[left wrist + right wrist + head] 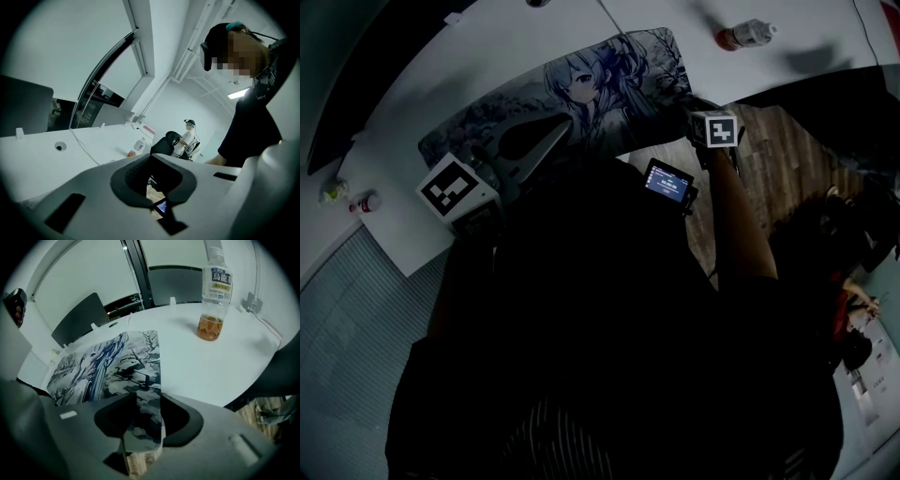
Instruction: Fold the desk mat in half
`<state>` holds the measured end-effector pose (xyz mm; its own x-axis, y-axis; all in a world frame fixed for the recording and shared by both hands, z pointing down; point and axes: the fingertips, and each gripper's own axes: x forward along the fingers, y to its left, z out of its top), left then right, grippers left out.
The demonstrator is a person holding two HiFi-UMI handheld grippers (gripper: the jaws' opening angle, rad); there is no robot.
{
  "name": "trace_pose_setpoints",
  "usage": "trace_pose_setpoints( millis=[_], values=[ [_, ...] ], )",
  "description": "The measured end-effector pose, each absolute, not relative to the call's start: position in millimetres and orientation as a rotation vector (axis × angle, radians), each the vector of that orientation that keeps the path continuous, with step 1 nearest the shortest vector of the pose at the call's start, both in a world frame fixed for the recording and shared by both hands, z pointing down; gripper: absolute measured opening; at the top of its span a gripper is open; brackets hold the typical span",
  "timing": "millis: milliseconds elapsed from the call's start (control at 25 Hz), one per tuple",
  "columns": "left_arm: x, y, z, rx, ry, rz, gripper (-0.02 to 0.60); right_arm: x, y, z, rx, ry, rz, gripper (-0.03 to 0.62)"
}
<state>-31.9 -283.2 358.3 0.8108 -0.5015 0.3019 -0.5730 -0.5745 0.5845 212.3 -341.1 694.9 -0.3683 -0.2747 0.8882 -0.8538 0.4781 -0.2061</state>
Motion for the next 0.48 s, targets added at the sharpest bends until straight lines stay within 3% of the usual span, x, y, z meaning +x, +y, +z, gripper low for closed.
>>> trace_pose_setpoints(
  millis=[120, 320, 360, 480],
  values=[
    [-31, -281, 357, 2.313, -0.781, 0.132, 0.009, 216, -346, 695, 0.893, -1.858, 0.859, 0.089],
    [-28, -271, 351, 2.320, -0.792, 0.129, 0.009, 201, -339, 692, 0.863, -1.865, 0.831, 0.071],
    [-28, -270, 350, 2.319, -0.797, 0.130, 0.009, 200, -338, 692, 0.863, -1.869, 0.837, 0.083],
    [-26, -267, 347, 2.331, -0.812, 0.138, 0.009, 194, -334, 689, 0.866, -1.928, 0.894, 0.223]
  ],
)
